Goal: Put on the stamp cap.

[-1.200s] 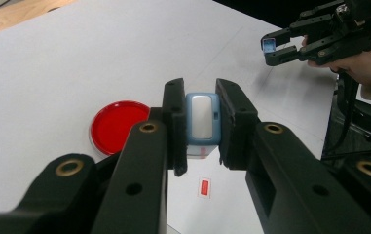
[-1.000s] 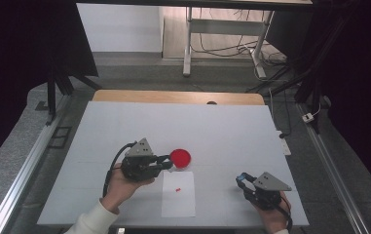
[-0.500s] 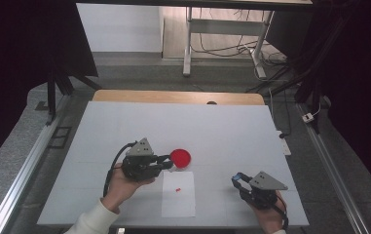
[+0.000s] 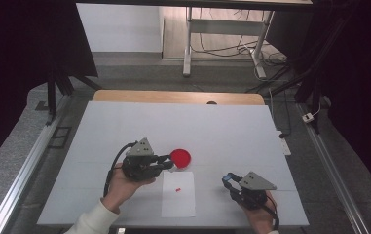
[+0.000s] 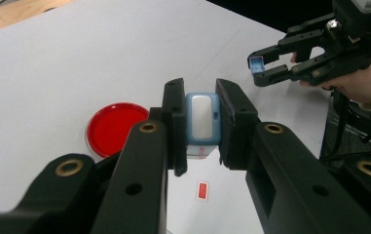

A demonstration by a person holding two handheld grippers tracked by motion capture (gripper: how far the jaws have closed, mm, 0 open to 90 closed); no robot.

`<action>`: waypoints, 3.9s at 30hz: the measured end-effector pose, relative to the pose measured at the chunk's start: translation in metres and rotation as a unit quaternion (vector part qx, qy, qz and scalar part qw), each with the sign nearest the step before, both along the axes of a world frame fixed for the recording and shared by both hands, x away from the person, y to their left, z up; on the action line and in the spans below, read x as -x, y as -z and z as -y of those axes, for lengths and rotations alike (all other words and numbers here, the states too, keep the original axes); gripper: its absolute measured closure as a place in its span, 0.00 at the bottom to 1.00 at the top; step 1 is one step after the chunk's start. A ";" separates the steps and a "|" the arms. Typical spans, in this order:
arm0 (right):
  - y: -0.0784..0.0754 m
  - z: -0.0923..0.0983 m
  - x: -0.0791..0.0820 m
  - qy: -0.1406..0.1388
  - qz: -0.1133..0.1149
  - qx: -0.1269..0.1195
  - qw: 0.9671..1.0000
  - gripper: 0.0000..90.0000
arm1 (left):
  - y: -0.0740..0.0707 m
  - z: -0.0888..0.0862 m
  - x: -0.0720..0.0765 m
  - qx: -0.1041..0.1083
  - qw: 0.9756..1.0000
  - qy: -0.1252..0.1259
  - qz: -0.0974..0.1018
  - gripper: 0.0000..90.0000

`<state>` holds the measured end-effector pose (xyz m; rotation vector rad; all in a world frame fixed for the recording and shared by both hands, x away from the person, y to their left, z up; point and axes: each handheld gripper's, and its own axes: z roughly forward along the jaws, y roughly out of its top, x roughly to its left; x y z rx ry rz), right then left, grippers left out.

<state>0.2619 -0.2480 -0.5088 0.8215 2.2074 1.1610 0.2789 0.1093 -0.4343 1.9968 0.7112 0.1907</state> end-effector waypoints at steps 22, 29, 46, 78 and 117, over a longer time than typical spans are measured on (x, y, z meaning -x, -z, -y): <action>0.004 -0.030 0.001 -0.034 0.007 0.008 0.999 0.72 | 0.002 0.003 0.000 -0.002 1.000 0.001 0.000 0.84; 0.004 -0.035 0.001 -0.034 0.009 0.011 0.999 0.72 | 0.002 0.005 0.000 -0.002 1.000 0.003 -0.001 0.84; 0.005 -0.053 0.001 -0.051 0.011 0.008 0.999 0.72 | 0.004 0.009 0.000 -0.005 1.000 0.008 -0.002 0.84; 0.007 -0.099 0.000 -0.072 0.026 0.011 0.997 0.72 | 0.008 0.022 0.003 0.000 1.000 0.005 0.000 0.84; 0.005 -0.125 0.004 -0.057 0.054 -0.013 0.997 0.72 | 0.018 0.027 -0.002 0.010 1.000 -0.009 -0.014 0.84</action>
